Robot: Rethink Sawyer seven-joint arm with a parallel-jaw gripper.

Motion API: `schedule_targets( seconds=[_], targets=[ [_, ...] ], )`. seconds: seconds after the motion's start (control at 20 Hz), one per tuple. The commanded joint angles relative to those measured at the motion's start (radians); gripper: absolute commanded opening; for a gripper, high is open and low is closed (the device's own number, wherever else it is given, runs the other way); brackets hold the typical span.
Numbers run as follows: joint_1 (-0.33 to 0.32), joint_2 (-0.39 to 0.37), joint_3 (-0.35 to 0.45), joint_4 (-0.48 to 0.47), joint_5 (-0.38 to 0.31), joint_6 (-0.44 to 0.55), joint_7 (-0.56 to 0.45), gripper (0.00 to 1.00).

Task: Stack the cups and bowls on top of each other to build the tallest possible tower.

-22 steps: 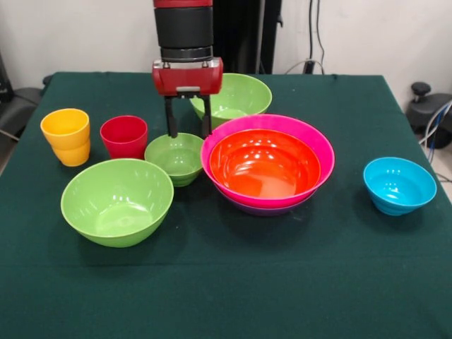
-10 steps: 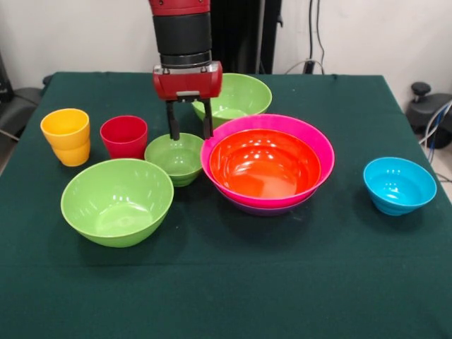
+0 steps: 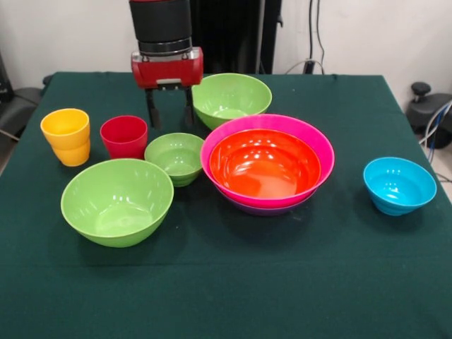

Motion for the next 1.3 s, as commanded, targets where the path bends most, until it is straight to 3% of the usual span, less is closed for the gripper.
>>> schedule_targets(
  seconds=[0.05, 0.55, 0.95, 1.3],
  targets=[
    [-0.044, 0.042, 0.209, 0.018, -0.117, 0.155, -0.476, 1.0],
    [-0.031, 0.064, 0.236, 0.012, -0.175, 0.211, -0.567, 1.0],
    [-0.071, 0.073, 0.313, 0.035, -0.162, 0.273, -0.719, 1.0],
    [-0.098, 0.095, 0.345, 0.063, -0.196, 0.285, -0.805, 1.0]
  ],
)
